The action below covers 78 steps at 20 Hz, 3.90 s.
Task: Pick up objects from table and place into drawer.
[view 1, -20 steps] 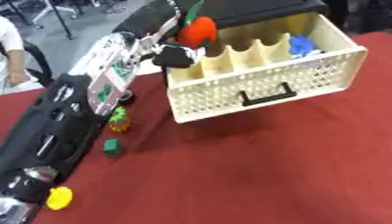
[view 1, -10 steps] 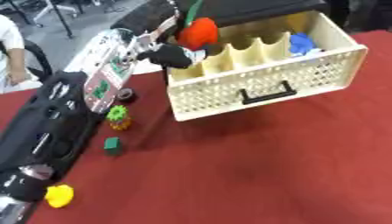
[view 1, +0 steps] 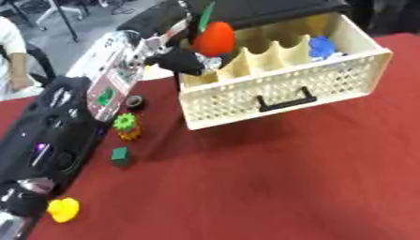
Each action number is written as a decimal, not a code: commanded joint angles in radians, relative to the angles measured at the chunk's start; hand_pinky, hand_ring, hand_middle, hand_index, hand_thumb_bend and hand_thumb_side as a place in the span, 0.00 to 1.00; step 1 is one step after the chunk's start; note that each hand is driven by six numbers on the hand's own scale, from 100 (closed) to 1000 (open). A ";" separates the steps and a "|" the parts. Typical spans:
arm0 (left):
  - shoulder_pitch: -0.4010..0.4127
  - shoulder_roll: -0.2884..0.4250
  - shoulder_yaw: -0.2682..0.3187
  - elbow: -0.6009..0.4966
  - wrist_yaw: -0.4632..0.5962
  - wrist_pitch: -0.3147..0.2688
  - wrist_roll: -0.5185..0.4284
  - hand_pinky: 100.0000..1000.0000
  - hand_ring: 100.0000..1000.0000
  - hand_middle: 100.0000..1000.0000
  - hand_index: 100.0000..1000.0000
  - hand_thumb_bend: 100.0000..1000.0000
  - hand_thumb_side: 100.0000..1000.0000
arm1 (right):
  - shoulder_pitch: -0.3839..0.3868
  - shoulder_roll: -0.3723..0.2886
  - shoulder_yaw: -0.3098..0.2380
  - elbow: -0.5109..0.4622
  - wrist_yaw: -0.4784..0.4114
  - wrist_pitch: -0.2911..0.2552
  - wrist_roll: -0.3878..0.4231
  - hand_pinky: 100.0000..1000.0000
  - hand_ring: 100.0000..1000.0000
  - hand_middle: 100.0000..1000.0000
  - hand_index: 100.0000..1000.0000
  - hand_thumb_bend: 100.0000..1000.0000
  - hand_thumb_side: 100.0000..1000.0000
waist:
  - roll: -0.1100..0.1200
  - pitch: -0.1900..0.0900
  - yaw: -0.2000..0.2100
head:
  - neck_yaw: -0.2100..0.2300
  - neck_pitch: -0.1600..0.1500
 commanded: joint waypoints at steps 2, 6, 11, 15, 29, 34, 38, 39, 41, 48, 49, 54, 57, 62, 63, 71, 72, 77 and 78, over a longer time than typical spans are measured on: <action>-0.014 0.031 0.007 -0.017 -0.016 0.006 -0.013 0.50 0.72 0.76 0.94 0.42 0.72 | -0.014 -0.012 -0.008 -0.006 -0.003 0.003 0.002 0.38 0.41 0.34 0.72 0.00 0.37 | -0.012 -0.025 0.003 | -0.004 0.007; -0.013 0.036 0.011 -0.022 -0.015 0.009 -0.024 0.54 0.75 0.78 0.95 0.42 0.71 | -0.013 -0.012 -0.008 -0.006 -0.002 0.004 0.002 0.38 0.41 0.34 0.72 0.00 0.37 | -0.013 -0.028 0.005 | -0.007 0.012; -0.013 0.044 0.017 -0.036 -0.005 0.013 -0.034 0.54 0.75 0.79 0.95 0.43 0.71 | -0.013 -0.014 -0.008 -0.006 -0.003 0.004 0.000 0.39 0.41 0.34 0.72 0.00 0.37 | -0.013 -0.033 0.009 | -0.012 0.017; -0.011 0.050 0.018 -0.042 -0.002 0.014 -0.048 0.55 0.76 0.79 0.95 0.44 0.73 | -0.011 -0.014 -0.008 -0.006 -0.004 0.004 0.001 0.38 0.41 0.34 0.72 0.00 0.37 | -0.014 -0.034 0.012 | -0.015 0.018; -0.001 0.066 0.047 -0.131 0.025 0.051 0.034 0.47 0.70 0.74 0.90 0.22 0.69 | -0.006 -0.016 -0.007 -0.006 -0.004 0.006 0.005 0.38 0.41 0.34 0.72 0.00 0.37 | -0.028 -0.037 0.026 | -0.019 0.023; 0.043 0.099 0.075 -0.307 0.184 0.138 0.180 0.37 0.60 0.63 0.80 0.00 0.62 | 0.004 -0.025 -0.008 -0.006 0.001 0.008 0.005 0.38 0.41 0.34 0.72 0.00 0.37 | -0.044 -0.042 0.043 | -0.034 0.043; 0.083 0.127 0.106 -0.443 0.339 0.227 0.305 0.34 0.57 0.59 0.76 0.00 0.64 | 0.013 -0.033 -0.008 -0.006 0.006 0.012 0.008 0.38 0.41 0.34 0.72 0.00 0.38 | -0.060 -0.045 0.056 | -0.037 0.053; 0.094 0.132 0.113 -0.471 0.371 0.242 0.328 0.33 0.56 0.58 0.75 0.00 0.63 | 0.015 -0.035 -0.009 -0.006 0.008 0.013 0.009 0.39 0.41 0.34 0.72 0.00 0.38 | -0.065 -0.046 0.060 | -0.038 0.055; 0.117 0.148 0.123 -0.521 0.420 0.265 0.367 0.32 0.55 0.57 0.74 0.00 0.63 | 0.020 -0.040 -0.009 -0.006 0.013 0.016 0.011 0.38 0.41 0.34 0.72 0.00 0.38 | -0.075 -0.049 0.066 | -0.039 0.057; 0.257 0.212 0.165 -0.722 0.541 0.329 0.492 0.30 0.53 0.55 0.74 0.00 0.65 | 0.043 -0.090 -0.006 -0.006 0.053 0.042 0.044 0.38 0.40 0.34 0.72 0.00 0.40 | -0.106 -0.061 0.088 | -0.051 0.065; 0.285 0.217 0.173 -0.753 0.555 0.336 0.510 0.30 0.52 0.55 0.75 0.00 0.67 | 0.047 -0.102 -0.005 -0.006 0.062 0.046 0.053 0.38 0.40 0.34 0.72 0.00 0.41 | -0.110 -0.063 0.092 | -0.055 0.066; 0.426 0.233 0.207 -0.849 0.615 0.329 0.613 0.31 0.52 0.55 0.76 0.00 0.70 | 0.069 -0.184 0.018 -0.006 0.146 0.063 0.186 0.38 0.40 0.36 0.71 0.00 0.50 | -0.128 -0.064 0.107 | -0.065 0.066; 0.498 0.239 0.222 -0.853 0.623 0.275 0.671 0.31 0.52 0.55 0.76 0.00 0.71 | 0.080 -0.248 0.034 -0.006 0.226 0.059 0.328 0.37 0.40 0.39 0.71 0.00 0.57 | -0.138 -0.061 0.113 | -0.073 0.065; 0.594 0.219 0.254 -0.853 0.634 0.206 0.750 0.32 0.52 0.54 0.76 0.00 0.72 | 0.090 -0.340 0.054 -0.006 0.328 0.021 0.537 0.37 0.41 0.42 0.71 0.00 0.74 | -0.146 -0.059 0.125 | -0.080 0.068; 0.612 0.213 0.260 -0.853 0.638 0.196 0.763 0.32 0.51 0.54 0.76 0.00 0.73 | 0.092 -0.357 0.059 -0.006 0.339 0.011 0.573 0.37 0.42 0.43 0.72 0.00 0.83 | -0.148 -0.058 0.127 | -0.080 0.068; 0.730 0.154 0.299 -0.854 0.671 0.160 0.821 0.31 0.51 0.54 0.75 0.00 0.77 | 0.132 -0.494 0.143 -0.006 0.340 -0.070 0.826 0.34 0.45 0.51 0.74 0.00 0.84 | -0.159 -0.056 0.140 | -0.087 0.061; 0.741 0.147 0.301 -0.854 0.674 0.161 0.823 0.31 0.51 0.54 0.75 0.00 0.77 | 0.139 -0.506 0.151 -0.006 0.329 -0.069 0.854 0.33 0.45 0.53 0.75 0.00 0.83 | -0.161 -0.055 0.141 | -0.089 0.059; 0.786 0.120 0.303 -0.854 0.683 0.173 0.821 0.30 0.50 0.53 0.75 0.00 0.79 | 0.160 -0.546 0.169 -0.006 0.252 -0.053 0.945 0.27 0.44 0.52 0.75 0.00 0.57 | -0.164 -0.051 0.142 | -0.091 0.051; 0.795 0.115 0.302 -0.854 0.685 0.177 0.818 0.30 0.50 0.53 0.75 0.00 0.79 | 0.164 -0.551 0.171 -0.006 0.240 -0.050 0.960 0.27 0.44 0.52 0.75 0.00 0.55 | -0.164 -0.050 0.142 | -0.091 0.050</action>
